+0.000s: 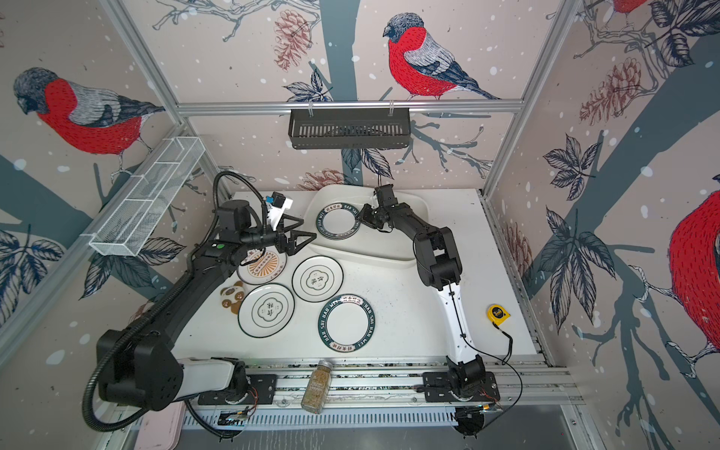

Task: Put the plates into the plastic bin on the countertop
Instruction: 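Lower the green-rimmed plate onto the sunburst plates and open the right gripper, then withdraw the right gripper from the bin toward the next green-rimmed plate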

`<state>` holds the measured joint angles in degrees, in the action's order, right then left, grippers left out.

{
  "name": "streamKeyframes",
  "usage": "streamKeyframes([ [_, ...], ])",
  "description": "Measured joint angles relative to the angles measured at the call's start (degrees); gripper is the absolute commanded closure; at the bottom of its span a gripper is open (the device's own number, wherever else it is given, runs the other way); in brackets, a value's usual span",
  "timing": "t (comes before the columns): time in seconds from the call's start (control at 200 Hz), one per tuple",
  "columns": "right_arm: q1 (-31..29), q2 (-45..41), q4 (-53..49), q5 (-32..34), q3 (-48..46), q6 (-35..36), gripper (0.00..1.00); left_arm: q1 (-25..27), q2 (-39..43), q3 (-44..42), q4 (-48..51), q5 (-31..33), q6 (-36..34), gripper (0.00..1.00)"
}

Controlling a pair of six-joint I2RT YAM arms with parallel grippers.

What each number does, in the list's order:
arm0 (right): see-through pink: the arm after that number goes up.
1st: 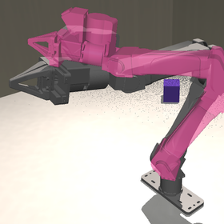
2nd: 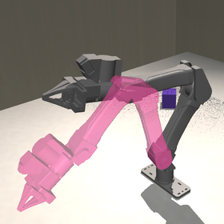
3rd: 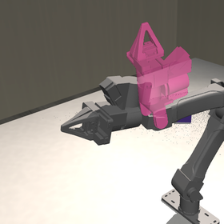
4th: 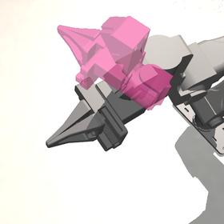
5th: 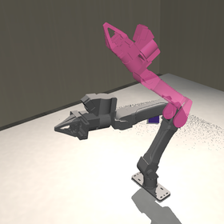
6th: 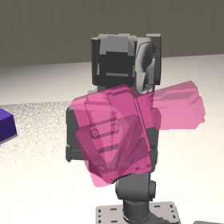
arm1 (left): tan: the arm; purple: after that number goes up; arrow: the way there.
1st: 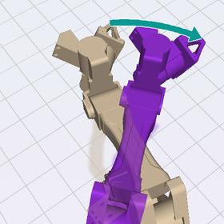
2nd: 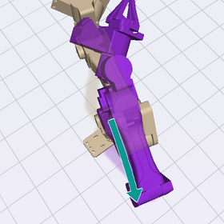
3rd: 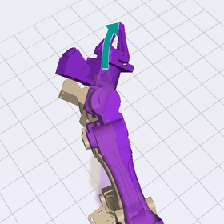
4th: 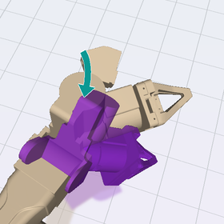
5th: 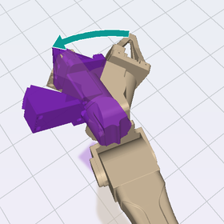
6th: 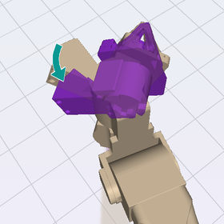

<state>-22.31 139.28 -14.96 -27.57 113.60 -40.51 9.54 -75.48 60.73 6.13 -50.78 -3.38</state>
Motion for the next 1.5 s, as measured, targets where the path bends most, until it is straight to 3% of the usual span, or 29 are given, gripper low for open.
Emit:
streamKeyframes([
  [0.35,0.02,-0.59,-1.11,1.07,0.37,0.28,0.65,0.00,0.13,0.28,-0.44,0.09,-0.07,0.04],
  [0.56,0.15,-8.41,-1.05,3.06,-5.18,2.43,0.65,0.00,0.13,2.45,1.46,2.54,-2.19,0.02],
  [0.901,0.57,-38.12,8.33,5.44,-37.64,5.31,0.62,-0.39,0.48,5.95,8.74,14.49,-11.17,0.03],
  [1.226,0.35,-64.30,15.80,4.11,-66.97,6.23,0.56,-1.97,0.72,5.77,11.02,17.05,-9.22,0.04],
  [1.501,0.37,-79.56,18.01,1.49,-79.52,6.10,0.51,-2.93,-1.46,8.48,12.09,21.07,-6.71,0.04],
])
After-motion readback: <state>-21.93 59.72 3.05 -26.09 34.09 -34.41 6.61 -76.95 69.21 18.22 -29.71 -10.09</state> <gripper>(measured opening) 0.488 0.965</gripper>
